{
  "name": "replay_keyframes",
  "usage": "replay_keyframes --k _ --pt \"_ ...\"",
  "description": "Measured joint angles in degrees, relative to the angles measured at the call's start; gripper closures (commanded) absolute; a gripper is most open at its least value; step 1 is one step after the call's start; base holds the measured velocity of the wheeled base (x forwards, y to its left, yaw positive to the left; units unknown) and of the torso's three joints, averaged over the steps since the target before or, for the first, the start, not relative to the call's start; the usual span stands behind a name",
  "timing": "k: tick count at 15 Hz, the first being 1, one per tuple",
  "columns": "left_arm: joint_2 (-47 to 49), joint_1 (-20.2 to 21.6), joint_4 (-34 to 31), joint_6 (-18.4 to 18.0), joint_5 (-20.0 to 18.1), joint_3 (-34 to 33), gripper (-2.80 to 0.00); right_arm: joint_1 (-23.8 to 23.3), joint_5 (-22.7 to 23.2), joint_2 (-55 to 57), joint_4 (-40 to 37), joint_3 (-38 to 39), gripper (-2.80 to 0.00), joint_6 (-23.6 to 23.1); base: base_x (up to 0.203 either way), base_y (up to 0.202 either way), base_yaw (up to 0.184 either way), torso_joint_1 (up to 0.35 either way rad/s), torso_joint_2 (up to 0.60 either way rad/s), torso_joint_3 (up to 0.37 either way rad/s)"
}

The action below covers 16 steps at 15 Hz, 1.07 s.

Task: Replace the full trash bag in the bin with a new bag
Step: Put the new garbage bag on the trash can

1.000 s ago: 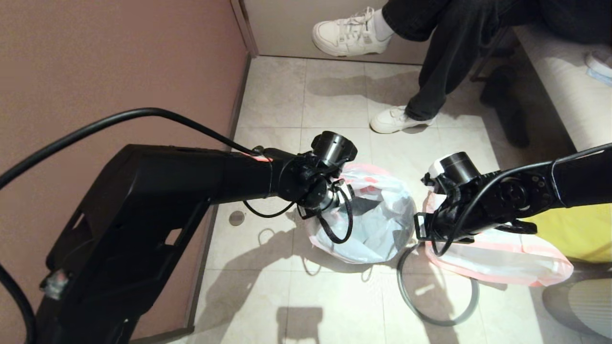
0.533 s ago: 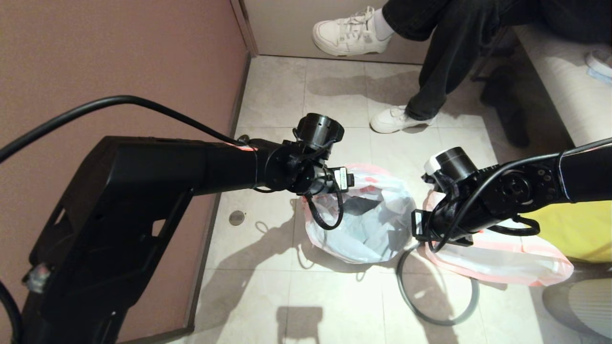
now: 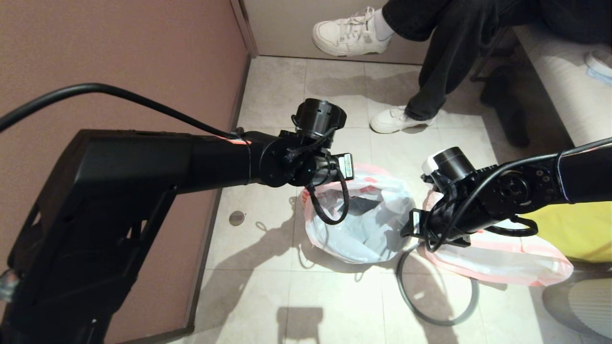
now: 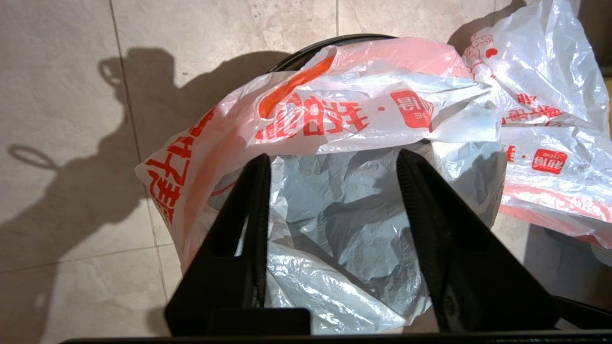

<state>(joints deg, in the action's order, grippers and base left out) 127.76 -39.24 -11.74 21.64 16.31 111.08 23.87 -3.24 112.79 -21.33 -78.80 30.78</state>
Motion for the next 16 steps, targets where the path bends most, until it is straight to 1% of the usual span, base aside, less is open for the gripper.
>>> replay_keyframes --k 3,6,8,9,12,13,16 --pt "0.60 -0.12 0.43 -0.52 1.19 0.23 0.00 0.03 -0.44 1.10 0.76 0.05 -2.80 -0.05 0.000 0.000 0.000 0.000 0.00 0.000" --pt "1.29 0.09 2.27 -0.52 1.98 0.35 0.00 -0.09 -0.74 3.43 7.28 0.83 -2.80 0.42 0.000 0.000 0.000 0.000 0.00 0.000" --pt "1.49 -0.02 2.46 -0.52 2.24 0.35 0.00 -0.20 -0.78 5.30 12.29 1.46 -2.80 3.07 0.000 0.000 0.000 0.000 0.00 0.000" --pt "1.55 -0.09 2.46 -0.52 2.47 0.35 0.00 -0.20 -0.78 6.18 13.95 1.76 -2.80 3.54 0.000 0.000 0.000 0.000 0.00 0.000" --pt "1.66 -0.12 2.43 -0.52 2.69 0.35 0.00 -0.22 -0.85 8.20 15.51 2.07 -2.80 3.83 0.000 0.000 0.000 0.000 0.00 0.000" --pt "1.66 -0.12 2.43 -0.54 2.71 0.35 0.00 -0.22 -0.94 8.61 15.49 2.07 0.00 3.83 0.000 0.000 0.000 0.000 0.00 0.000" --pt "1.62 -0.12 2.35 -0.52 2.71 0.35 0.00 -0.17 -1.39 9.70 15.58 1.96 0.00 3.84 0.000 0.000 0.000 0.000 0.00 0.000"
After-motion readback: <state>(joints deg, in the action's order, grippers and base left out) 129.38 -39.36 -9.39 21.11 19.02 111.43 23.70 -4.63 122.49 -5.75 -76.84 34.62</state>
